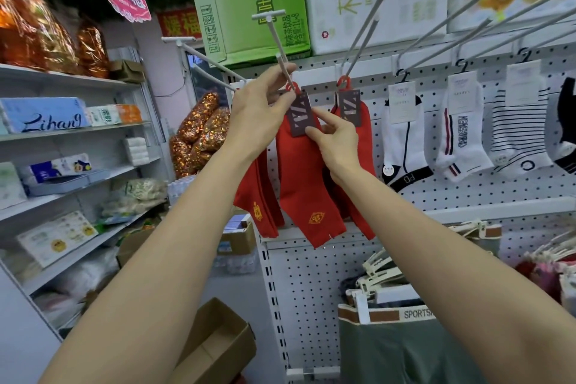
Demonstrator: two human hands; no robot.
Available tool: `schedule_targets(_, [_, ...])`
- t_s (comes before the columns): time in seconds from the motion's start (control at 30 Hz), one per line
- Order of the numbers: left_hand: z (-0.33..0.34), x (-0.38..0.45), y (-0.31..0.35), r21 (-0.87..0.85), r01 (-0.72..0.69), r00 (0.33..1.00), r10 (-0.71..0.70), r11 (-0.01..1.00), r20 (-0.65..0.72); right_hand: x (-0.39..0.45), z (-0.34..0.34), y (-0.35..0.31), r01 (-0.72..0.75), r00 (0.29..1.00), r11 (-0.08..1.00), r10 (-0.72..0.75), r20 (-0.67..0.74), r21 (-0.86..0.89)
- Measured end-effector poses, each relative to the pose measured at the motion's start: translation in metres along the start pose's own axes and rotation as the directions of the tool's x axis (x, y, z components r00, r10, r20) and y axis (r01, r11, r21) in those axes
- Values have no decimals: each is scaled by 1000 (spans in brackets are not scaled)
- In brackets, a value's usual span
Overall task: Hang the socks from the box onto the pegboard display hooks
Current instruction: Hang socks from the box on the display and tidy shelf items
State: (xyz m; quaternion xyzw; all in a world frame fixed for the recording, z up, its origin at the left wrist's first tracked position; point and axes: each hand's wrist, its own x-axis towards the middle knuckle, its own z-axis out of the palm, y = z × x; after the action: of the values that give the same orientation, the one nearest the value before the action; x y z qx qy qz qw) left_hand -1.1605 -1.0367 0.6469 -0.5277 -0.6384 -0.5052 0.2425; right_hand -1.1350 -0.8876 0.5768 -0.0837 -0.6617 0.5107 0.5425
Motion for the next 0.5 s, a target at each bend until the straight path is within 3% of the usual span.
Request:
schedule_targets(0.23, [5, 4, 8, 41, 11, 980, -3, 999, -198, 7, -7, -5, 33, 999, 995, -30, 38, -96])
schedule_targets(0.5, [3, 1, 16, 184, 41, 976, 0, 982, -217, -12, -27, -6, 171, 985, 939, -153, 82, -297])
